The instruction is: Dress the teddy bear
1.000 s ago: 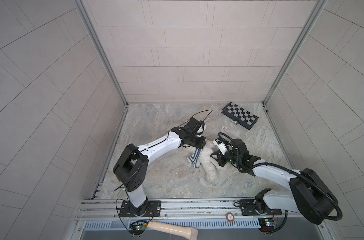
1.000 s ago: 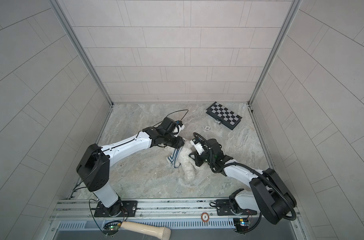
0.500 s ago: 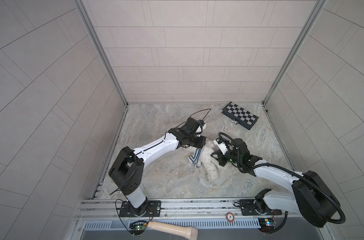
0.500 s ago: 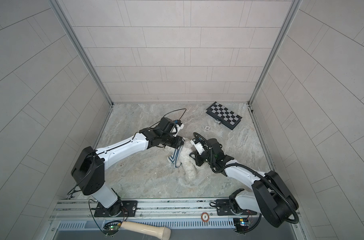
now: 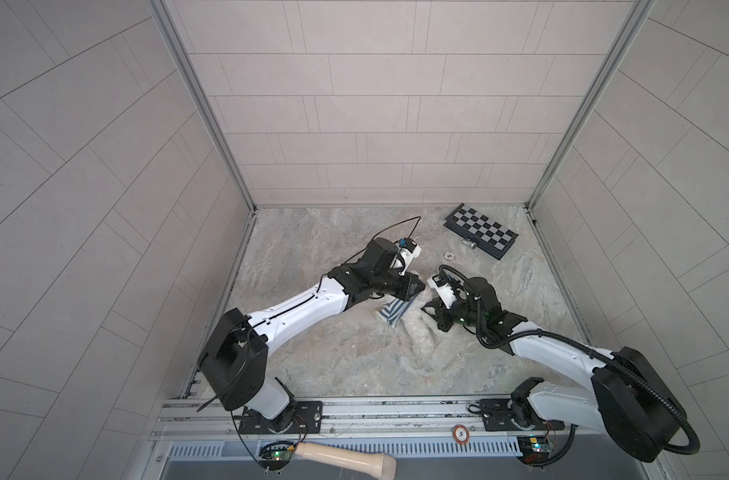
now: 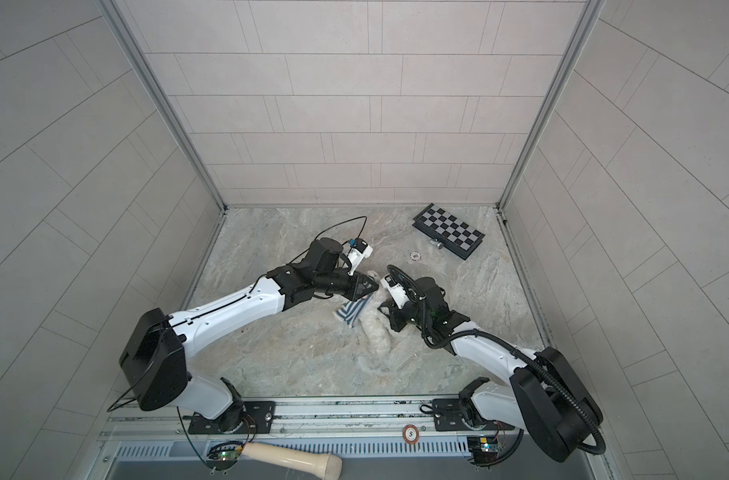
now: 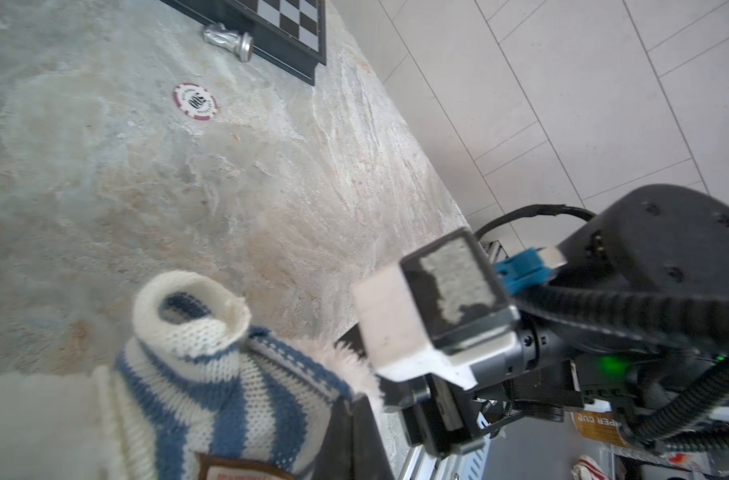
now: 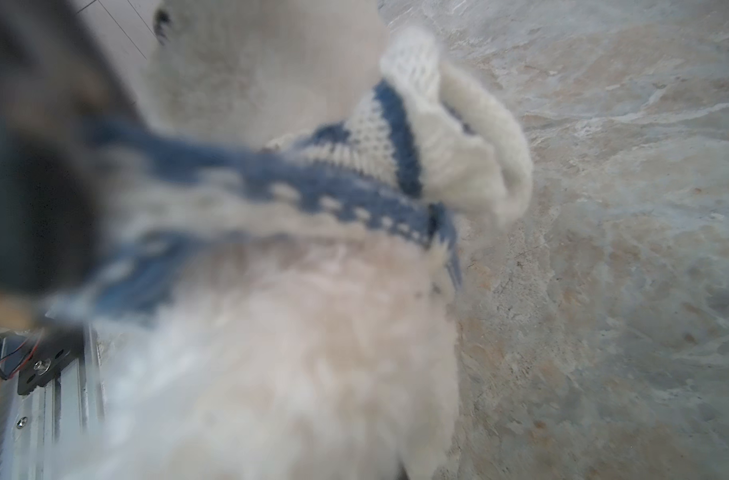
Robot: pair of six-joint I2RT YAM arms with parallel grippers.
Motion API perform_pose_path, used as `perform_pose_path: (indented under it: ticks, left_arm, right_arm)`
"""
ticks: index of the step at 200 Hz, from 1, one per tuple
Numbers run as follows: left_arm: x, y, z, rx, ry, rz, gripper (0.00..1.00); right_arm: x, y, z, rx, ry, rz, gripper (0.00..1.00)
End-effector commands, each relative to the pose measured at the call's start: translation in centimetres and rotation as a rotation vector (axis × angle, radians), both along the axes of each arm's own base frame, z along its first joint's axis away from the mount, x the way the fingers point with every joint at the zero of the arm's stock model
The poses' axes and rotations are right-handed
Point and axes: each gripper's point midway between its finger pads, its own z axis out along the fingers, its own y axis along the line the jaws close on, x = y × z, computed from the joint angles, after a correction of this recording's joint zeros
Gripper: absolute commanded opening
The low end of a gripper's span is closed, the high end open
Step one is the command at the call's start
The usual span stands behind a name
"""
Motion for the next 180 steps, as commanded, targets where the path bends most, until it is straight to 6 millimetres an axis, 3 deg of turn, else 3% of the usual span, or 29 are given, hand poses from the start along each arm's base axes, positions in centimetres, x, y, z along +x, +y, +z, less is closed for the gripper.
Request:
perform_pose_path:
  ticks: [1,24,66,101,139,180]
  left_arm:
    - [-1.3,-2.9,2.3,-0.102,-0.022,-0.091,0.00]
    - [-2.5,-3.5,0.6,-0.044,-0.023,-0.126,0.00]
    - [-3.9,-1.2,-3.5,0.053,-0.023,-0.105,0.00]
    - [-4.7,-0.9,-5.7,0.078,-0.035,-0.106,0.00]
    - [-5.3,-3.1,-5.8,-0.015,-0.026,-0.132,0.00]
    - [-7.4,-4.8,-3.4,-0.127,-0.041,-0.217,0.00]
  right_arm:
    - [0.3,0.0,0.8,0.016,-0.015,-0.020,0.00]
    - [1.2,-0.7,2.2,0.109,-0.009,-0.112,0.00]
    - [2.7,-1.7,2.8,0.235,0.098,-0.214,0.00]
    - [2.7,-0.5,4.1,0.321,0.121,-0.181,0.00]
    - [2.3,-0.6,4.5,0.304,0.112,-0.222,0.00]
    - [2.0,-1.2,3.5,0.284,0.122,-0.274,0.00]
